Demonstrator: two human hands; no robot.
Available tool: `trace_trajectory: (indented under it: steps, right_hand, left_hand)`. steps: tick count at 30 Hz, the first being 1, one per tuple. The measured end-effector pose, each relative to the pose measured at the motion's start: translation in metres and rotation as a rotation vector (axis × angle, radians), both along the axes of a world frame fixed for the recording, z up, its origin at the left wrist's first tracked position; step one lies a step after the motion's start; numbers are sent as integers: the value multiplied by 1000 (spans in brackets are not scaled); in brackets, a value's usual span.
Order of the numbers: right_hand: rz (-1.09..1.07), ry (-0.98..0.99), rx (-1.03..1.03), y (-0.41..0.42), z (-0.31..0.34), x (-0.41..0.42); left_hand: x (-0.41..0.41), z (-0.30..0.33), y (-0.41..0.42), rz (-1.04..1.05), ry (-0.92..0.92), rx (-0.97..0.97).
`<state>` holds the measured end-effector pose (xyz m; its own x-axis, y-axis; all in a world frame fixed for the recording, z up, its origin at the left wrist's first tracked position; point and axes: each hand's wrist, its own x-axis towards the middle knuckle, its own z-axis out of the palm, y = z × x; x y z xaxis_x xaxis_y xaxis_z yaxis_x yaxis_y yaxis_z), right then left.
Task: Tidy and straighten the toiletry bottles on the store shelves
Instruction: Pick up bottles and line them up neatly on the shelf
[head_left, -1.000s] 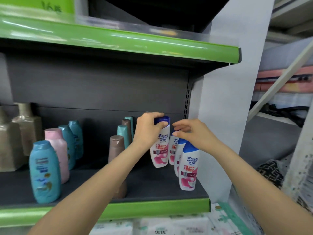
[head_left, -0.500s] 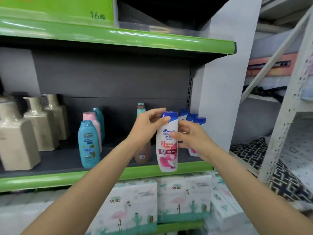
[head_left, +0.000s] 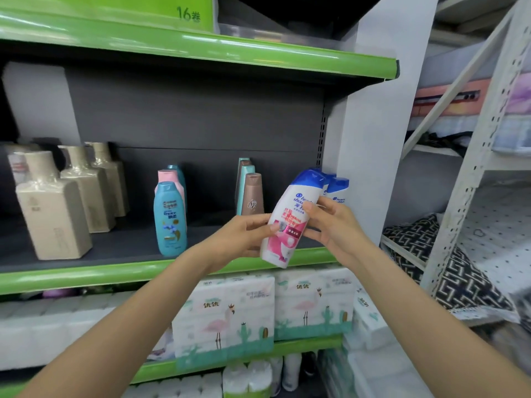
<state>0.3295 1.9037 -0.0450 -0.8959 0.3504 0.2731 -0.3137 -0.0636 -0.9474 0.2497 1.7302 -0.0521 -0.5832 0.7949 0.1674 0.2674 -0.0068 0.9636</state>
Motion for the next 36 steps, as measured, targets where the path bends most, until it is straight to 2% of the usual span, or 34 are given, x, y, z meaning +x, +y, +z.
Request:
trace_trajectory:
  steps: [4, 10, 14, 16, 19, 23, 25, 27, 31, 33, 36]
  right_hand:
    - [31, -7, -38, -1, 0, 3]
    - [89, 4, -176, -4, 0, 4]
    - [57, -15, -176, -5, 1, 3]
    - [24, -44, -117, -7, 6, 4]
    - [-20, -78, -133, -10, 14, 5]
    - [-40, -11, -229, -12, 18, 3]
    - [-37, 35, -285, -12, 19, 3]
    - [-28, 71, -338, -9, 18, 3]
    - [13, 99, -416, 1, 11, 3]
    - [17, 97, -413, 5, 8, 3]
    - [1, 108, -354, 10, 7, 4]
  left_hand:
    - [0, -4, -8, -70, -101, -16]
    - [-2, -10, -9, -102, -77, 41]
    - [-1, -10, -6, -91, -29, 118]
    - [-2, -8, -7, -44, 128, 90]
    - [-4, -6, -7, 80, 483, 10]
    - [0, -1, -1, 228, 675, 28]
    - [-2, -1, -1, 294, 665, 38]
    - [-7, -3, -1, 315, 542, 50]
    - [-13, -7, -4, 202, 358, 5]
    - [-11, -8, -2, 172, 393, -10]
    - [-11, -10, 5, 299, 521, -8]
